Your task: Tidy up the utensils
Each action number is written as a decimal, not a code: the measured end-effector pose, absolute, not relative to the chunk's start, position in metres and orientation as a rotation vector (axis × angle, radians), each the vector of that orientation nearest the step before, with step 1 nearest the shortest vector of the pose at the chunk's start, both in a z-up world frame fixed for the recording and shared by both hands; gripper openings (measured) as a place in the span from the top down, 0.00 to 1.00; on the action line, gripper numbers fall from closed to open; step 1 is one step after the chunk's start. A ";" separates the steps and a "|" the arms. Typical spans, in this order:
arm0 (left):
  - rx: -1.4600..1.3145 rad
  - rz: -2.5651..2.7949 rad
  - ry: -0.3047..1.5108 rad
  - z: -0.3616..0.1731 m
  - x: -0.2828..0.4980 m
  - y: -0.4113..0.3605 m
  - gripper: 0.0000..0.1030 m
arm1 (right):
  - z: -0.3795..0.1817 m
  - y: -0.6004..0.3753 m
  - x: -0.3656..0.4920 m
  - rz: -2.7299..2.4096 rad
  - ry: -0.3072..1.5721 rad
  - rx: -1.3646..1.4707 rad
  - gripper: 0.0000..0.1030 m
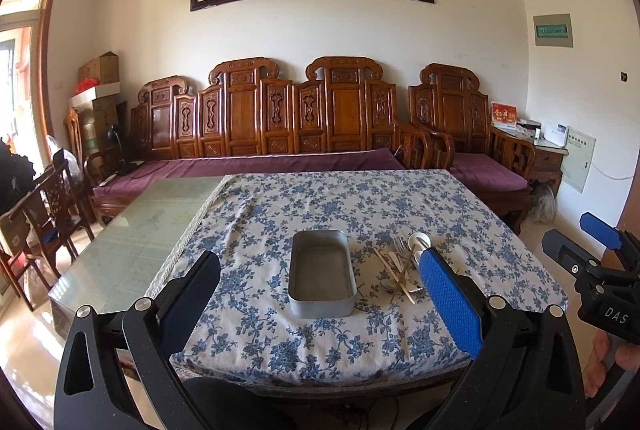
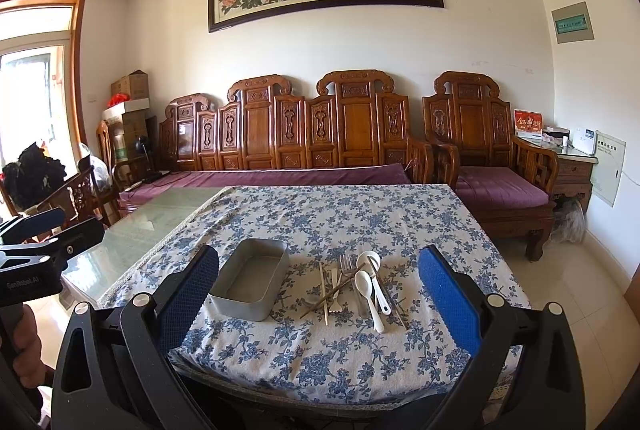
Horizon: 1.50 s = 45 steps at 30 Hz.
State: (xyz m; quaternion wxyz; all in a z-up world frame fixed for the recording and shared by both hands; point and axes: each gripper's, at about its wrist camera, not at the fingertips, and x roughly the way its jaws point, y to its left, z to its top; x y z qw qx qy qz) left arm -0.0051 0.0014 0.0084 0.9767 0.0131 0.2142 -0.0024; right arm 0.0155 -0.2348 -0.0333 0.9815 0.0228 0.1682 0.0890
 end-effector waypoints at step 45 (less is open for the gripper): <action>0.033 -0.042 0.485 -0.009 0.006 -0.003 0.06 | -0.041 -0.248 0.024 0.178 0.364 0.063 0.02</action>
